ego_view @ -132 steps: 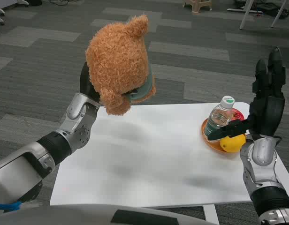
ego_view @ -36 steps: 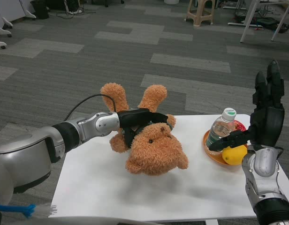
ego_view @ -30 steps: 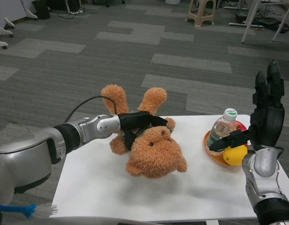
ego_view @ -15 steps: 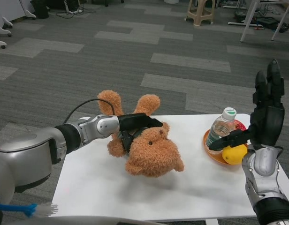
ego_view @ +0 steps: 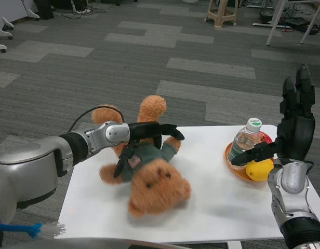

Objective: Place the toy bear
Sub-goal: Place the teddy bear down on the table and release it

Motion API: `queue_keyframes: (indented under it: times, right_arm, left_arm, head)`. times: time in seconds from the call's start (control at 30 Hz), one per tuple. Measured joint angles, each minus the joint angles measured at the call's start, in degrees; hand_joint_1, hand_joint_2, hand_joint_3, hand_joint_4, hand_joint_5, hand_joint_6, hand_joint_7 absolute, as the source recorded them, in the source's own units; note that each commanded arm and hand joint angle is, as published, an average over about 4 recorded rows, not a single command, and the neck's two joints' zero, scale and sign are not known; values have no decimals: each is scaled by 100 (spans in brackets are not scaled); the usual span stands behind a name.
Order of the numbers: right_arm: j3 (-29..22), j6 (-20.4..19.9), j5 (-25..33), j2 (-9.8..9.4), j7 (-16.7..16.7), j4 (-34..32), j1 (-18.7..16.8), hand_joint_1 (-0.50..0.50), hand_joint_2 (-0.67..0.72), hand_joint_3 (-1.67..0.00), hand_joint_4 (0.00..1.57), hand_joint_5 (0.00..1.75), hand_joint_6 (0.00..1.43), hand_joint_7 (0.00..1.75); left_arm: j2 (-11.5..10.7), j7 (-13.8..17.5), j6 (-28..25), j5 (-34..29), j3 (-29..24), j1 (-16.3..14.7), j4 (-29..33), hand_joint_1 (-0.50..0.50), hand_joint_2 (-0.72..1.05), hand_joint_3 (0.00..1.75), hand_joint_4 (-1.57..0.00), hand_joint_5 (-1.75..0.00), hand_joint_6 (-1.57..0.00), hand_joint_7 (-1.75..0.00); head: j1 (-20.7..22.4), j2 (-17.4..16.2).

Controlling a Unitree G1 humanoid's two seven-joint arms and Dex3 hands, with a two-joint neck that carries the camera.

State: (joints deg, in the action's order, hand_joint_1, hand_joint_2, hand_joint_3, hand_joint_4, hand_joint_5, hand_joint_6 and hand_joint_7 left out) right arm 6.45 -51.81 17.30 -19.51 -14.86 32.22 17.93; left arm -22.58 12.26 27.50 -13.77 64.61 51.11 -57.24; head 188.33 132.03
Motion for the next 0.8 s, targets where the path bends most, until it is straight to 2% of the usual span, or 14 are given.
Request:
queue_keyframes:
  times: [0.13,0.53,0.57,0.63,0.67,0.77,0.8]
  right_arm:
    - [-6,0,0,5,0,0,0,-42,41,0,0,0,0,0]
    - [-53,0,-1,36,0,0,-4,-42,41,0,0,0,0,0]
    - [-61,0,-1,37,0,0,-4,-42,41,0,0,0,0,0]
    - [-72,0,0,38,0,0,-6,-42,41,0,0,0,0,0]
    - [-75,0,0,38,0,0,-7,-42,41,0,0,0,0,0]
    - [-82,-1,-1,40,0,0,-9,-42,38,0,0,0,0,0]
    - [-83,-1,-1,41,1,0,-10,-42,36,0,0,0,0,0]
  left_arm:
    - [-14,20,0,-30,34,16,0,-50,-72,9,0,-175,0,-28]
    - [-86,70,34,-101,-110,100,-1,-50,-72,9,0,-175,0,-21]
    - [-89,79,51,-130,-186,105,-1,-50,-72,9,0,-164,0,-21]
    - [-98,87,77,-158,-326,117,-1,-50,-72,9,0,-128,0,-21]
    - [-101,94,96,-206,-398,118,-1,-50,-72,9,0,-103,0,-21]
    - [-114,116,236,-654,-531,118,-22,-50,-72,9,0,-51,0,-21]
    - [-117,123,289,-857,-543,118,-50,-50,-72,9,0,-41,0,-21]
  head:
    - [4,-12]
    - [-8,-67]
    - [-9,-68]
    - [-8,-69]
    - [-10,-69]
    - [-11,-74]
    - [-10,-78]
